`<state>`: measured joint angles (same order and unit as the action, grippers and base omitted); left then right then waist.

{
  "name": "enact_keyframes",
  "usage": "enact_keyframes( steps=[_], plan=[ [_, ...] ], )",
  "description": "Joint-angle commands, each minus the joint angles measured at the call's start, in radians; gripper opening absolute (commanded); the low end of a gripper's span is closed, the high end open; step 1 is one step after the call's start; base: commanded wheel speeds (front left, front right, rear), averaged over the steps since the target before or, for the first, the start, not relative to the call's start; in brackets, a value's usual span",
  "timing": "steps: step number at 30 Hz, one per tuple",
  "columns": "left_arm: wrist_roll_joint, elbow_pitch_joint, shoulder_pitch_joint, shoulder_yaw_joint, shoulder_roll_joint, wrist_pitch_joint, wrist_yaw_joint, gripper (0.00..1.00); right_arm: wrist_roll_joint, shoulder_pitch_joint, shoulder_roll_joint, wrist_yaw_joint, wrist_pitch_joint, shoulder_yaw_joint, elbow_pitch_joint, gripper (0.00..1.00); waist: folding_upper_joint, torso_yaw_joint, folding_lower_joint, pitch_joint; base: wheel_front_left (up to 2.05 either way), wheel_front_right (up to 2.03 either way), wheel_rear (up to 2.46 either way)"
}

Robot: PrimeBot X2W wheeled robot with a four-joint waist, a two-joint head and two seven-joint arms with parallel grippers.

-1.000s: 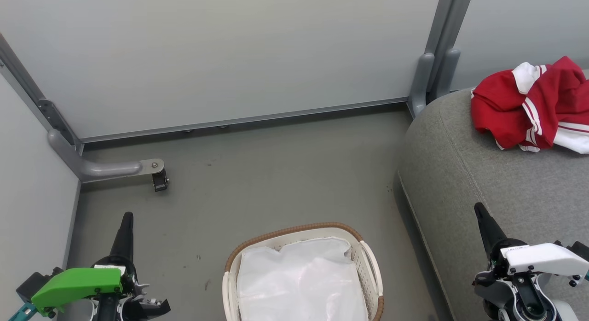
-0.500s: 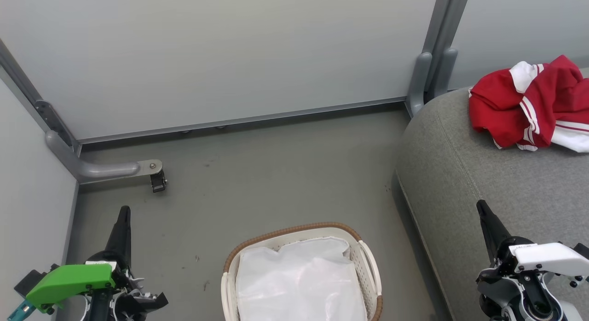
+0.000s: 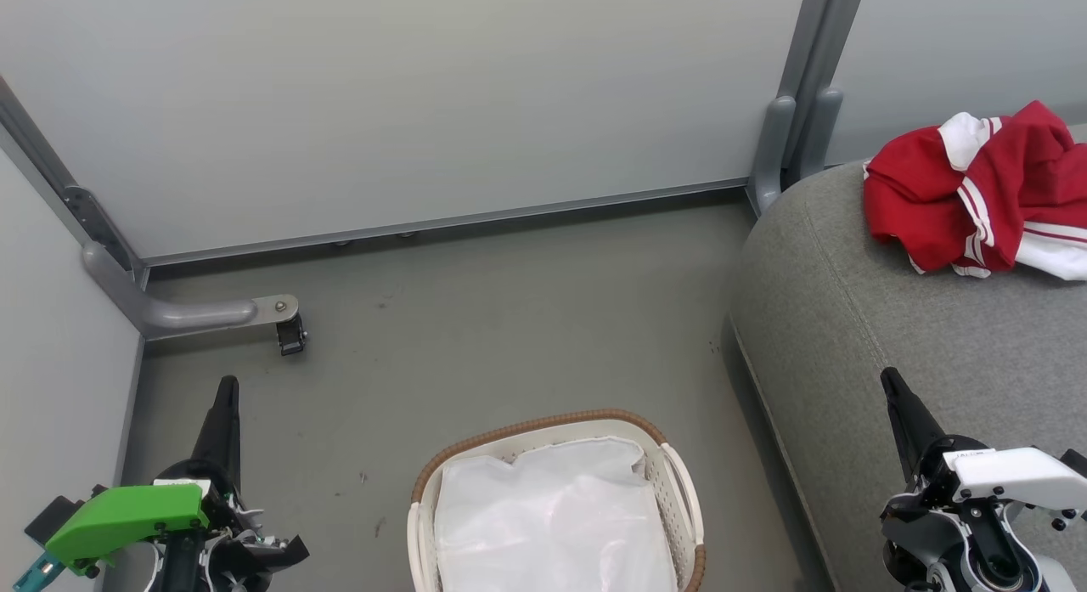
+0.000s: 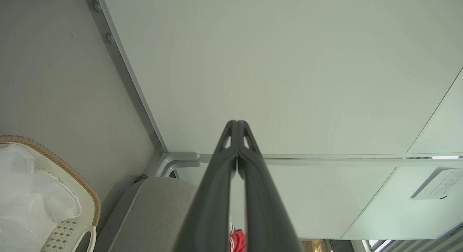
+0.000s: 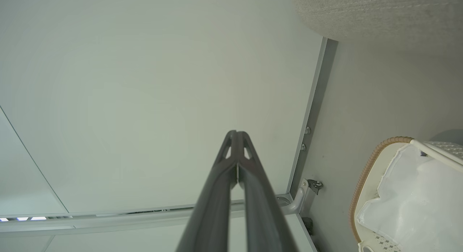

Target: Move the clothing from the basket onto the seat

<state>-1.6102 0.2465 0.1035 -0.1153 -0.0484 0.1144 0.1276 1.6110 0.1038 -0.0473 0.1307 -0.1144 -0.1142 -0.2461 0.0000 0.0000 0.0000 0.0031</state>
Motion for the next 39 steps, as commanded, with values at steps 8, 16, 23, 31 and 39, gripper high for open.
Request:
enact_keyframes(
  steps=[8, 16, 23, 31, 39],
  plan=[
    [-0.004, -0.003, 0.011, -0.002, -0.003, 0.004, 0.007, 0.0, 0.004, 0.008, -0.006, 0.0, -0.003, -0.002, 0.004, 0.0, 0.0, 0.0, 0.0, 0.0, 0.0, 0.0, 0.0],
    [-0.004, -0.003, 0.011, -0.002, -0.003, 0.004, 0.007, 0.0, 0.004, 0.008, -0.006, 0.0, -0.003, -0.002, 0.004, 0.0, 0.0, 0.0, 0.0, 0.0, 0.0, 0.0, 0.0],
    [-0.004, -0.003, 0.011, -0.002, -0.003, 0.004, 0.007, 0.0, 0.004, 0.008, -0.006, 0.0, -0.003, -0.002, 0.004, 0.0, 0.0, 0.0, 0.0, 0.0, 0.0, 0.0, 0.0],
    [-0.004, -0.003, 0.011, -0.001, -0.003, 0.004, 0.007, 0.0, 0.004, 0.008, -0.006, 0.0, -0.003, -0.002, 0.004, 0.0, 0.0, 0.0, 0.0, 0.0, 0.0, 0.0, 0.0],
    [-0.004, -0.003, 0.011, -0.001, -0.003, 0.004, 0.007, 0.0, 0.004, 0.008, -0.006, 0.0, -0.003, -0.002, 0.004, 0.0, 0.0, 0.0, 0.0, 0.0, 0.0, 0.0, 0.0]
  ],
)
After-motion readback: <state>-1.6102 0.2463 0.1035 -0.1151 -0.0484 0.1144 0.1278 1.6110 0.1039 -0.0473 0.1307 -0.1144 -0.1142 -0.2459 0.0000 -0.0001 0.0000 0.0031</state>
